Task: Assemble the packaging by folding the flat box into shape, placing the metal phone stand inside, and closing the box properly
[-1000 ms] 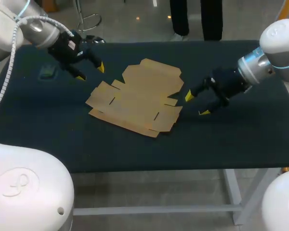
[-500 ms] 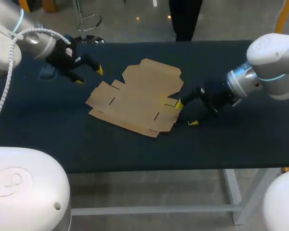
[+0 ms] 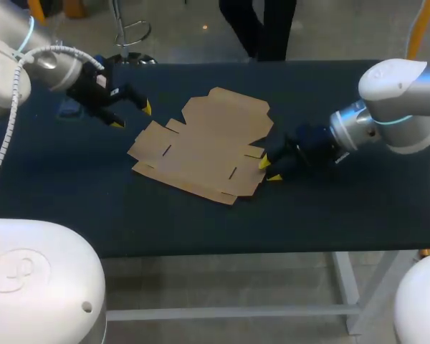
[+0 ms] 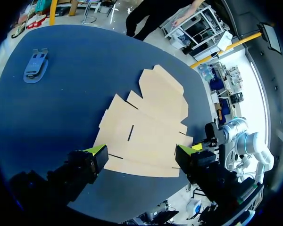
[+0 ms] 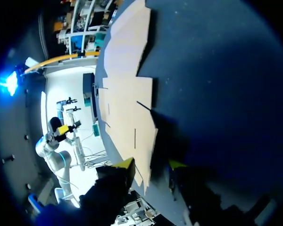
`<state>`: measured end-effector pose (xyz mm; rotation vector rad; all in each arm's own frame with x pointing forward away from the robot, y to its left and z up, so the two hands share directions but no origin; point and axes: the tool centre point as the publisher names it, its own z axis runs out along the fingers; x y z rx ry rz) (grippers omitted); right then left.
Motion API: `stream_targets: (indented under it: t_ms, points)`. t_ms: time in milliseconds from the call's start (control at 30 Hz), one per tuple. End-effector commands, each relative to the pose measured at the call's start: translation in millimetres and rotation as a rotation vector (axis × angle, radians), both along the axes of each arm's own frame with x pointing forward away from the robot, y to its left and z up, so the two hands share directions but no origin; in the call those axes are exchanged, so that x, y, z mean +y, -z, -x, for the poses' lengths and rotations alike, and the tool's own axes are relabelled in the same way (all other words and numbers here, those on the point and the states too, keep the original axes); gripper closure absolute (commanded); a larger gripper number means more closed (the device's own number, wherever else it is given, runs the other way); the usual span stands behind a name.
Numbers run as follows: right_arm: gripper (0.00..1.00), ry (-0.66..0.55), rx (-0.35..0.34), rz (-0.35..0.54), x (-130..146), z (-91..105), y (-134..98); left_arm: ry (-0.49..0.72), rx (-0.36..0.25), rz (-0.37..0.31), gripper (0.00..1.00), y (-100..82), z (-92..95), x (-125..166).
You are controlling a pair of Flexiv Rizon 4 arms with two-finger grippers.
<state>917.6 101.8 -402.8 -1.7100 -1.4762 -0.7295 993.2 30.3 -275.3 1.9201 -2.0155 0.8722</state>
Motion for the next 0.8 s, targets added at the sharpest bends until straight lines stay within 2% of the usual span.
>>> stream_targets:
  t_ms: [33, 133, 233, 400, 500, 633, 800]
  points:
    - [0.59, -0.001, 0.007, -0.005, 2, -6.7, 7, 0.002, 0.004, -0.002, 0.0, 0.2, -1.2, 0]
    - [0.67, 0.001, 0.009, -0.005, 3, -10.5, 10, 0.003, 0.006, 0.0, 0.0, 0.3, -1.9, 1]
    - [1.0, 0.003, 0.004, 0.0, 5, -14.7, 12, 0.003, 0.008, 0.001, 0.0, 0.5, -2.4, 1]
    - [1.0, -0.002, -0.022, -0.016, 5, -18.5, 8, 0.001, 0.009, 0.002, 0.0, 0.7, -2.9, 2]
    - [1.0, -0.048, -0.028, -0.051, 5, -17.0, 6, 0.0, 0.011, 0.002, 0.0, 0.6, -3.1, 2]
    - [1.0, -0.13, -0.008, -0.131, 1, -14.0, 3, 0.002, 0.013, 0.002, 0.0, 0.3, -4.1, 2]
    - [1.0, -0.183, 0.008, -0.16, -6, -9.0, -2, 0.005, 0.016, 0.0, 0.0, -0.1, -5.8, 1]
